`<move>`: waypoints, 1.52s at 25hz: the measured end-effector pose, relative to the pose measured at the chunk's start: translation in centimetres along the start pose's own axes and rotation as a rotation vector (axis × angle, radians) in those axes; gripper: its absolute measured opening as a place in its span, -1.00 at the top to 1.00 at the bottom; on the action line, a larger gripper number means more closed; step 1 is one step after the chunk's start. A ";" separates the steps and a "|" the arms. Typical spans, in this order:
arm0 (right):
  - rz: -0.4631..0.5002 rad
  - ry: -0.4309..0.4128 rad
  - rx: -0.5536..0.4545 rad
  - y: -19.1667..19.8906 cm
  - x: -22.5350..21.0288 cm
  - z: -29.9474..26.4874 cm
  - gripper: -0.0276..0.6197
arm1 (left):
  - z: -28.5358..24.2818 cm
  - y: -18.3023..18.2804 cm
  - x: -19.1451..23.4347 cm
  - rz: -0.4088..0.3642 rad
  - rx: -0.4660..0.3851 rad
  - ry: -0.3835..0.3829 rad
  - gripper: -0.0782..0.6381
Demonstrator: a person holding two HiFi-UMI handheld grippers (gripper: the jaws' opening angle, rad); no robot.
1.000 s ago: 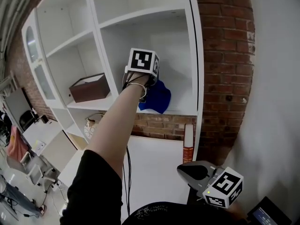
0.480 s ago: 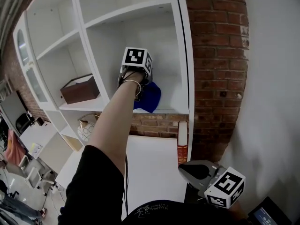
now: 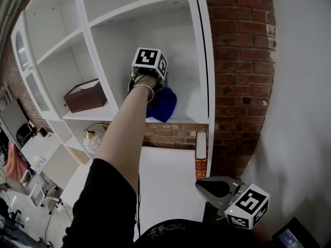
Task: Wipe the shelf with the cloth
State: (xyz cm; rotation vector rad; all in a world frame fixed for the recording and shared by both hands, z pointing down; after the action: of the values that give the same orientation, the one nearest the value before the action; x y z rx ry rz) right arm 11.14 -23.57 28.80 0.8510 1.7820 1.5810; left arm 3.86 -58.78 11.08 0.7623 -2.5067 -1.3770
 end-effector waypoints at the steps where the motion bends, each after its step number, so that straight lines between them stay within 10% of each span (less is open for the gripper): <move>1: 0.000 0.000 0.003 0.1 0.0 0.0 0.89 | -0.1 0.0 -0.3 -0.016 0.005 0.011 0.72; 19: -0.016 0.050 0.009 1.0 -0.2 1.2 0.89 | -2.1 -1.7 -8.5 -0.145 0.020 0.172 0.72; 38: -0.006 0.082 0.034 1.0 2.0 2.2 0.89 | -0.4 -2.2 -12.7 -0.095 -0.076 0.345 0.72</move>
State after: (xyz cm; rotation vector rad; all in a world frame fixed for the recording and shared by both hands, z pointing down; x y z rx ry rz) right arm 11.76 -20.59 29.49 0.8065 1.8714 1.6071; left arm 15.58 -53.42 10.57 1.0175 -2.1671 -1.2373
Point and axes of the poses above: the fingertips, and each gripper's own axes: z backward along the fingers, x to its left, y out of its underside, the point moved 3 cm from there along z, backward along the fingers
